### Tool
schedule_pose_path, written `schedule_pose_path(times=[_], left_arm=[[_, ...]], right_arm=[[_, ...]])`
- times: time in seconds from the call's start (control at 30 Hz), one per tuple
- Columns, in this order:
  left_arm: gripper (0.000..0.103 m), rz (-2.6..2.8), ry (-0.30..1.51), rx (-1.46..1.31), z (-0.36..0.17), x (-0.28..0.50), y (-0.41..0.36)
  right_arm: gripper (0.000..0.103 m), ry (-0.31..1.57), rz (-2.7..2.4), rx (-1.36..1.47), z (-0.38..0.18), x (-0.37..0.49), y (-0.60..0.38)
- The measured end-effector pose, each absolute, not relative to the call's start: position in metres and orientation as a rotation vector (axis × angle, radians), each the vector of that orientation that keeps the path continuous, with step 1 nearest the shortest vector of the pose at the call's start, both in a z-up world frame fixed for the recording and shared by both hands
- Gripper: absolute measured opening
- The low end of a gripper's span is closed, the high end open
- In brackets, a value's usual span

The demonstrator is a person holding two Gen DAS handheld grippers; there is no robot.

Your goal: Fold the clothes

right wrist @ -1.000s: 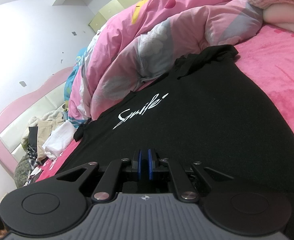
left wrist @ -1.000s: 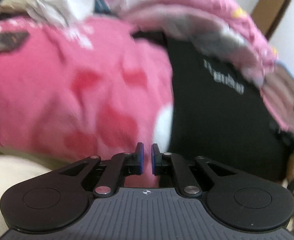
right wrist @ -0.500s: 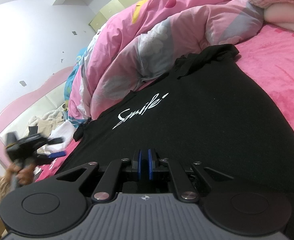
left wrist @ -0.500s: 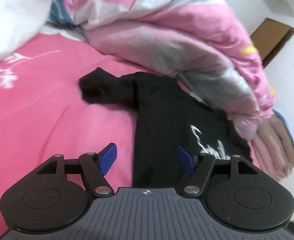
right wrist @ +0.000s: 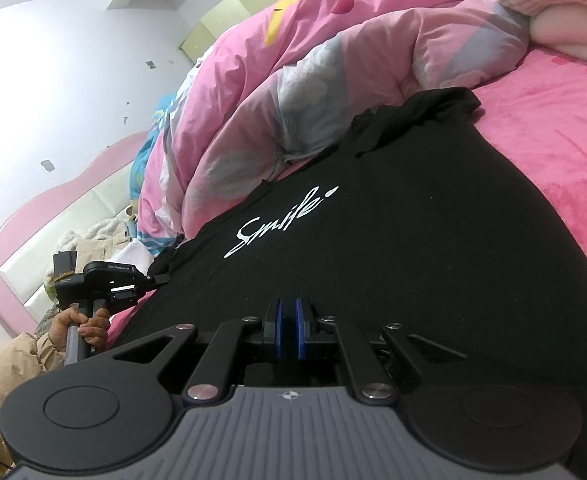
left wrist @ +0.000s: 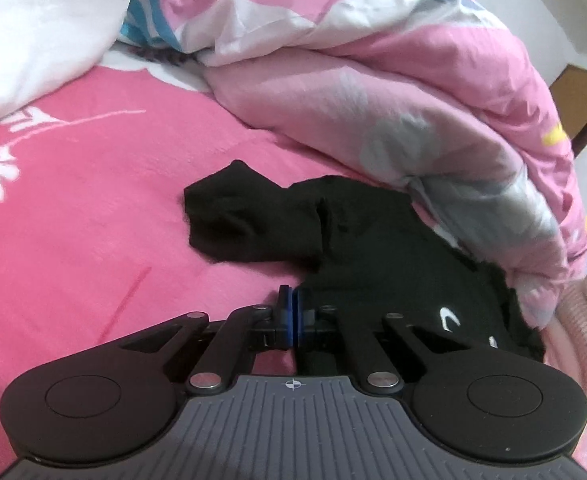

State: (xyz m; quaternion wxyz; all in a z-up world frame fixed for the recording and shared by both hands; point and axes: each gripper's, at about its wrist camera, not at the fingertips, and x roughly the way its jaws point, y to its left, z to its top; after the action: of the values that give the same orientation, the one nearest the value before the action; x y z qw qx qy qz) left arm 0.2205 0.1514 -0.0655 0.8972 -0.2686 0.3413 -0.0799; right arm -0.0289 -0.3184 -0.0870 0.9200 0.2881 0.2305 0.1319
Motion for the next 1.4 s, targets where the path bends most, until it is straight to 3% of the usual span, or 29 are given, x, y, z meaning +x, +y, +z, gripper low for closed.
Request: schedule_pose_path(times=[0.2,0.37,0.53,0.73,1.1,1.4], left_arm=[[0.003,-0.170,0.681,-0.488,-0.068,0.220,0.146],[0.012,-0.145,0.670,-0.453,-0.055,0.210,0.141],[0.040,-0.112,0.585,-0.434,-0.031,0.171,0.146],[0.049,-0.269,0.597,-0.402,-0.025,0.127,0.118],[0.051,-0.413,0.583,-0.306,-0.075,0.105,0.076],[0.055,-0.440,0.560,-0.326,-0.080,0.104,0.078]], right_arm=[[0.006,0.473,0.274,0.590,-0.087,-0.028,-0.319],[0.006,0.473,0.271,0.590,-0.088,-0.028,-0.318],[0.007,0.477,0.274,0.606,-0.086,-0.029,-0.320],[0.028,0.420,0.224,0.601,-0.064,-0.053,-0.330],[0.029,0.405,-0.180,0.727,-0.050,-0.146,-0.411],[0.025,0.498,-0.160,0.628,-0.064,-0.133,-0.390]])
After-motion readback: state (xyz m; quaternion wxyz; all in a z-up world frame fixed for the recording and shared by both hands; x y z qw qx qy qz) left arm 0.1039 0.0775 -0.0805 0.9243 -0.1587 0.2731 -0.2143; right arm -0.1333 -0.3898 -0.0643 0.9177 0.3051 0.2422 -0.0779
